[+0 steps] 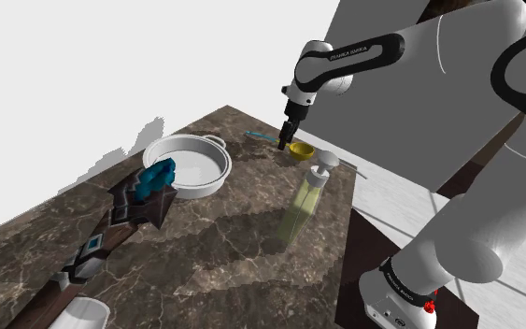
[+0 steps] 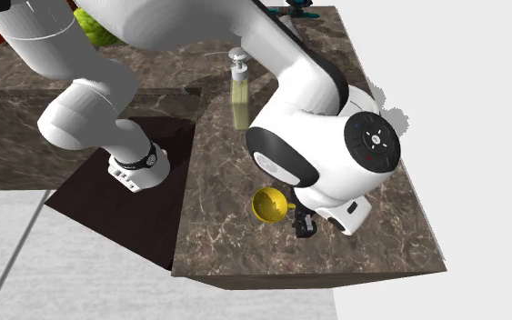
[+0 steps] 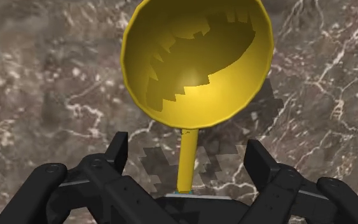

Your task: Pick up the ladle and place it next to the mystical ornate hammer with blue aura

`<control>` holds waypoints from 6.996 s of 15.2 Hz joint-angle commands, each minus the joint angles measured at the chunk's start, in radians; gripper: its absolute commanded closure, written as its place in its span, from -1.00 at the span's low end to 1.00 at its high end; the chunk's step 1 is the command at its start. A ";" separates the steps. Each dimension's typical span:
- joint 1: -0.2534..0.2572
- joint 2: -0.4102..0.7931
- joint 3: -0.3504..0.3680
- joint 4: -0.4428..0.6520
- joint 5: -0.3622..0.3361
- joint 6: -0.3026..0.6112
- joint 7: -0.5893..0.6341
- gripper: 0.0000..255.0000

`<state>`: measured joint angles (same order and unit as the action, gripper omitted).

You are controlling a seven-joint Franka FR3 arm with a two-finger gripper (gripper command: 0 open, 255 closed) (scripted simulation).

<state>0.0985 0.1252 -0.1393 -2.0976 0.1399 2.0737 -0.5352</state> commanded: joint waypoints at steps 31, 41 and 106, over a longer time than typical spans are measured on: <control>0.002 -0.066 -0.001 0.066 -0.018 -0.129 0.024 1.00; 0.001 -0.105 -0.002 0.155 -0.029 -0.256 0.041 1.00; 0.212 -0.555 0.326 0.223 0.104 -0.690 0.632 1.00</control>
<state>0.3025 -0.4217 0.1701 -1.8664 0.2341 1.3790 0.0727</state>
